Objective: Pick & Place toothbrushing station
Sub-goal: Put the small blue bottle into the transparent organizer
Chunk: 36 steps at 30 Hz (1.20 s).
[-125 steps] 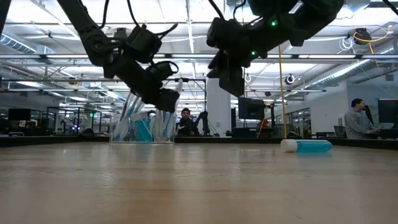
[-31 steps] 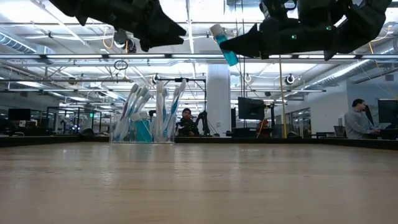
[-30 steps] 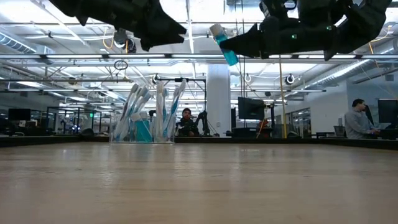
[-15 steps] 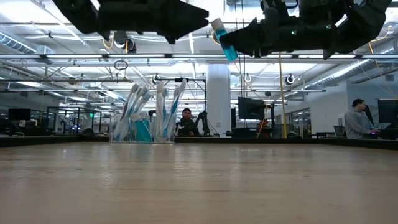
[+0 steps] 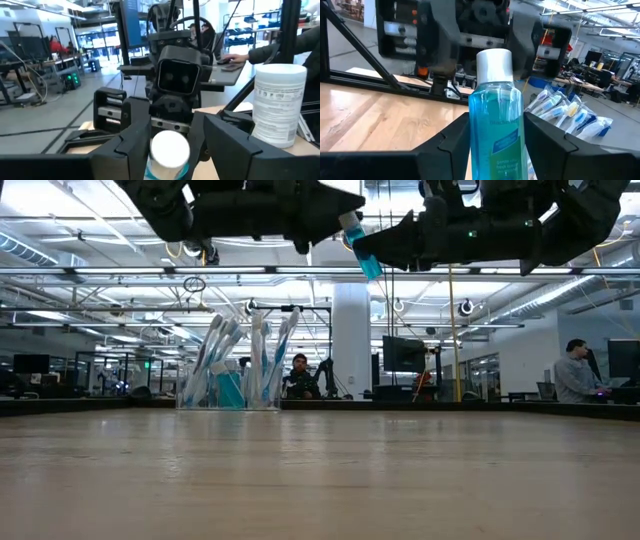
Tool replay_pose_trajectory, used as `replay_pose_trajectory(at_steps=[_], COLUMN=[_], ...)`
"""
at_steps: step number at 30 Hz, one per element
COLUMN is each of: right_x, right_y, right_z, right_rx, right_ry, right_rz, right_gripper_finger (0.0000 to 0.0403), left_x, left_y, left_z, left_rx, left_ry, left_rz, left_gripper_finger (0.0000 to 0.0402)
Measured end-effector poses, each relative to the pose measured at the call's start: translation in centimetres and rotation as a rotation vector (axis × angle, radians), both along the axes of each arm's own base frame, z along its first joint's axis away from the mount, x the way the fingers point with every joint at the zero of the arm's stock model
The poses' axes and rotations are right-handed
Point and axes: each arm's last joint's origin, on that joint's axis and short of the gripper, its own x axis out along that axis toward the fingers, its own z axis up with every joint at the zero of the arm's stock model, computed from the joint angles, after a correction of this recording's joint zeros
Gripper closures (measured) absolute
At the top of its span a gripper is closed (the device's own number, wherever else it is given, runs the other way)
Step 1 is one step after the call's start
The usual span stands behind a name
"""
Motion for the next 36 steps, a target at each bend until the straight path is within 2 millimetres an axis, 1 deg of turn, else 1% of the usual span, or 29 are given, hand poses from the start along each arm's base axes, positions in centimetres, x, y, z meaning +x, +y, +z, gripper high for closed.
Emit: replay_pose_trajectory(at_steps=[2, 9, 13, 16, 19, 24, 27, 30, 32, 36], right_x=[0.0, 0.0, 0.0, 0.0, 0.0, 0.0, 0.0, 0.0, 0.0, 0.0], right_y=[0.0, 0.0, 0.0, 0.0, 0.0, 0.0, 0.0, 0.0, 0.0, 0.0], right_z=[0.1, 0.1, 0.2, 0.2, 0.1, 0.1, 0.0, 0.0, -0.1, -0.5], right_rx=[-0.001, 0.000, 0.001, 0.001, 0.001, 0.007, 0.008, 0.008, 0.006, 0.003], right_ry=[-0.006, -0.015, -0.022, -0.021, -0.017, -0.011, -0.006, -0.003, 0.008, 0.054], right_rz=[0.000, -0.001, -0.001, -0.001, -0.001, -0.003, -0.009, -0.006, -0.002, -0.011], right_gripper_finger=[0.0249, 0.0244, 0.0246, 0.0244, 0.0241, 0.0240, 0.0239, 0.0233, 0.0226, 0.0208], left_x=[0.1, 0.1, 0.1, 0.1, 0.1, 0.1, 0.1, 0.1, 0.1, 0.1], left_y=[0.0, 0.3, 0.2, 0.2, 0.2, 0.3, 0.3, 0.3, 0.3, 0.3], left_z=[0.1, -0.3, -0.3, -0.3, -0.4, -0.4, -0.4, -0.5, -0.6, -1.1], left_rx=[-0.008, -0.027, 0.033, 0.037, 0.036, 0.017, -0.005, -0.048, -0.071, -0.079], left_ry=[0.008, 0.057, 0.046, 0.048, 0.054, 0.058, 0.062, 0.069, 0.080, 0.132], left_rz=[0.000, 0.024, 0.024, 0.024, 0.024, 0.057, 0.067, 0.067, 0.065, 0.065], left_gripper_finger=[0.0215, 0.0215, 0.0215, 0.0217, 0.0233, 0.0287, 0.0308, 0.0310, 0.0304, 0.0298])
